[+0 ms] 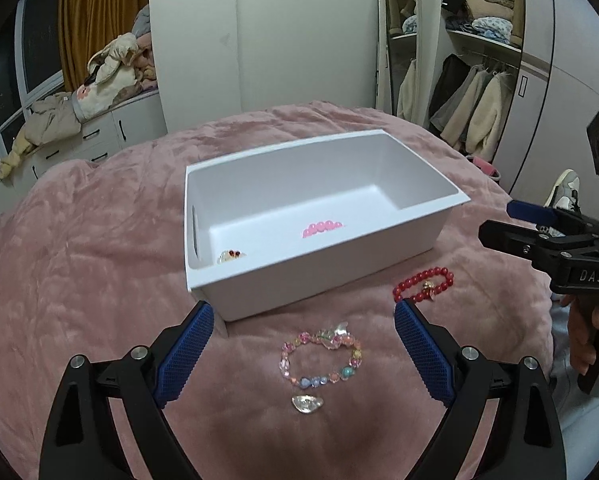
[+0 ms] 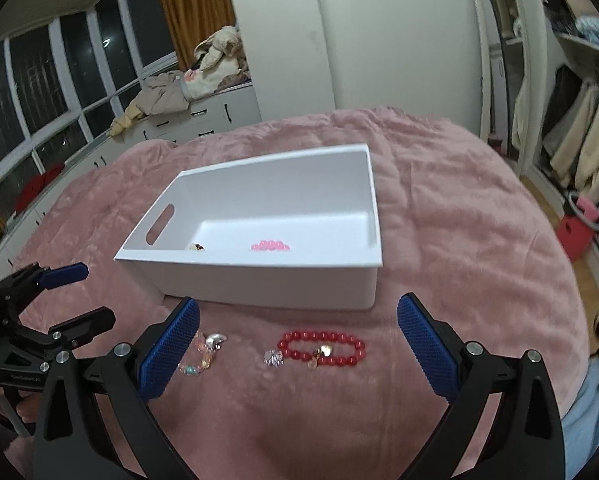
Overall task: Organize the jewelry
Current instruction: 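Move both tools back to the remaining jewelry on the bed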
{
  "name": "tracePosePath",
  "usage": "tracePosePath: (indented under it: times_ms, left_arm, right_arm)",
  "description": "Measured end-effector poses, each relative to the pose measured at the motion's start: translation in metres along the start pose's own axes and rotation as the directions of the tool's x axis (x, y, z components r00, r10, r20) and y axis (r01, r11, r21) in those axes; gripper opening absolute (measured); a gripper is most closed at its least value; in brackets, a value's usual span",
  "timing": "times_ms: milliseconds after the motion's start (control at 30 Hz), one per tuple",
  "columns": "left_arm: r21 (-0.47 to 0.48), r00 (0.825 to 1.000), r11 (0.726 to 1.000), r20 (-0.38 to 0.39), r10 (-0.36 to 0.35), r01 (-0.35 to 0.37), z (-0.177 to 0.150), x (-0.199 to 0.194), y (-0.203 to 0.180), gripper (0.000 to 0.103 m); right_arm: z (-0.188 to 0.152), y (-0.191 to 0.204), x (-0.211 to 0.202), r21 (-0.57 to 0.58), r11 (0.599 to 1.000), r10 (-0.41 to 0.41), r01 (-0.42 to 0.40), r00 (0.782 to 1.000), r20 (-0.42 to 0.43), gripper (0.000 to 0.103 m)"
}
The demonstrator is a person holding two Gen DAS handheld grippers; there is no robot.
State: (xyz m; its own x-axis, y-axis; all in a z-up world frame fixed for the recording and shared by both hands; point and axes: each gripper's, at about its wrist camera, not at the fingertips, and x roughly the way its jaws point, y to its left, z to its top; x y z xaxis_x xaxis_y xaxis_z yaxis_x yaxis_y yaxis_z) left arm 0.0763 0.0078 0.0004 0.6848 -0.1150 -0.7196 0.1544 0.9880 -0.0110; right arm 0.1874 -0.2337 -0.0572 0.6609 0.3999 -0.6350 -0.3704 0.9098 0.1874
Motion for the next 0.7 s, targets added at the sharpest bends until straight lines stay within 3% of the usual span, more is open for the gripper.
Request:
tracePosePath:
  times_ms: [433, 600, 700]
  left_arm:
    - [-0.021, 0.996, 0.999, -0.078, -0.040, 0.039, -0.040, 0.028, -0.002, 0.093]
    - [-0.005, 0.992, 0.998, -0.114, -0.058, 0.058, -0.061, 0.043, -0.006, 0.093]
    - [-0.001, 0.989, 0.998, -0.130, -0.063, 0.063, -0.068, 0.050, -0.006, 0.093]
  right_arm:
    - [-0.021, -0.007, 0.015, 0.041, 0.999, -0.016, 0.019, 0.996, -0.088, 0.098]
    - [-0.027, -0.027, 0.029, 0.137, 0.990, 0.000, 0.021, 0.988, -0.154, 0.090]
    - [-0.031, -0.038, 0.038, 0.191, 0.981, 0.016, 0.022, 0.981, -0.195, 0.080]
